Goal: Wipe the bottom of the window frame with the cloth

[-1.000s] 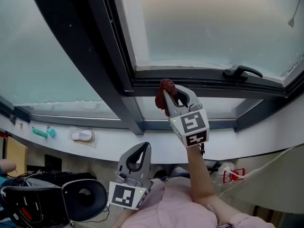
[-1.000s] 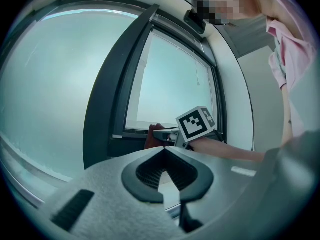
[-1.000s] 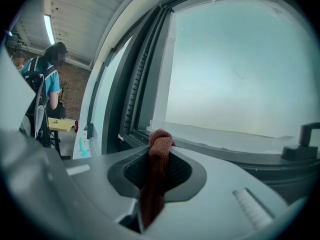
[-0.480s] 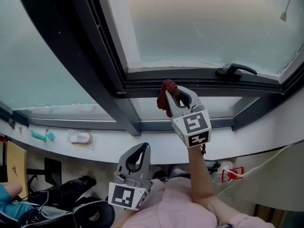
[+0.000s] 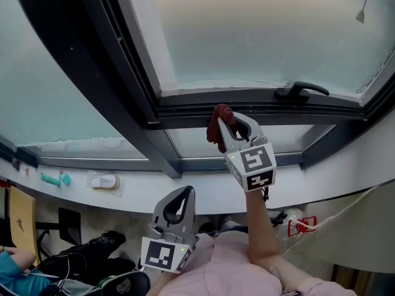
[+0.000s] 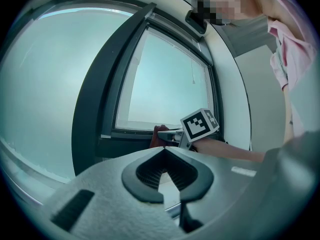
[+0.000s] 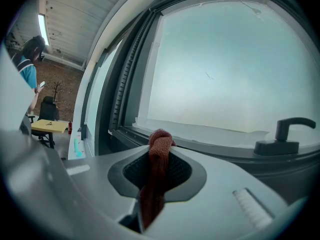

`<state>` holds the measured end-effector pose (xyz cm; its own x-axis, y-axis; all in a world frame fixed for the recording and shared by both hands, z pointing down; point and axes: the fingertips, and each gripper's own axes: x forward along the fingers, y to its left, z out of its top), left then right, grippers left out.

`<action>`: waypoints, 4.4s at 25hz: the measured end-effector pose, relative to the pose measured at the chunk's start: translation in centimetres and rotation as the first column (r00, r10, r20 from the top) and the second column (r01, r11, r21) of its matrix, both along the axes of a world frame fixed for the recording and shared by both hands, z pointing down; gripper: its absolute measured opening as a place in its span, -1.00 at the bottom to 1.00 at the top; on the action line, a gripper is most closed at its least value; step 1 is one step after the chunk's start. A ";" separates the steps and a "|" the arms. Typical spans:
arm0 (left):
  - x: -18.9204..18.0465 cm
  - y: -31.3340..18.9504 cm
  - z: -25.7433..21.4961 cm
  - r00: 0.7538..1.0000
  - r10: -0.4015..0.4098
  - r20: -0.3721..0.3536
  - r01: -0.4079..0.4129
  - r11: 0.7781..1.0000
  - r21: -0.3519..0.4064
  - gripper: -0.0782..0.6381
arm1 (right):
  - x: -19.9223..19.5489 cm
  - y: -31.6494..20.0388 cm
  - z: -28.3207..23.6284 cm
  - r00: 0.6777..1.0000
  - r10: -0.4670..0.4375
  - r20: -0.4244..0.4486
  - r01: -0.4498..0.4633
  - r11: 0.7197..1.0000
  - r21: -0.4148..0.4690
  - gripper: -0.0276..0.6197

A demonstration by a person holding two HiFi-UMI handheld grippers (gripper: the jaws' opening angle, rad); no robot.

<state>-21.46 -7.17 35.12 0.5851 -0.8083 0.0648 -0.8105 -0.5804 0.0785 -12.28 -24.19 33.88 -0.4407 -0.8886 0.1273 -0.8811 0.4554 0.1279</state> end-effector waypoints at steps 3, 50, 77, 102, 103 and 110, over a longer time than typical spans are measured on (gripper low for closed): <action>0.6 -0.1 0.0 1.000 0.014 -0.001 -0.014 1.000 -0.002 -0.78 | 0.8 0.1 0.0 1.000 0.012 0.002 -0.012 1.000 0.002 -0.73; 11.5 -0.7 0.2 0.997 0.071 -0.020 -0.071 0.997 0.010 -0.78 | 11.3 1.0 0.3 1.000 -0.019 0.001 0.019 1.000 0.011 -0.73; 11.8 -0.1 0.3 0.996 0.086 -0.025 -0.086 0.996 0.008 -0.78 | 16.6 1.3 0.2 0.996 0.087 0.035 -0.088 0.996 0.014 -0.73; 12.2 0.1 0.6 0.997 0.077 -0.028 -0.077 0.997 -0.001 -0.78 | 21.7 1.7 0.3 0.981 0.180 0.074 -0.181 0.983 0.017 -0.73; 12.2 0.1 0.6 0.997 0.078 -0.028 -0.078 0.997 -0.001 -0.78 | 21.8 1.7 0.3 0.980 0.182 0.076 -0.184 0.983 0.018 -0.73; 12.6 -0.2 0.7 0.996 0.082 -0.029 -0.082 0.997 -0.003 -0.78 | 22.5 1.8 0.3 0.980 0.183 0.084 -0.185 0.982 0.020 -0.73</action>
<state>-8.90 -7.32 35.79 0.6512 -0.7572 0.0507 -0.7575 -0.6446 0.1036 10.19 -22.40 34.16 -0.2771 -0.9581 0.0724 -0.9575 0.2816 0.0626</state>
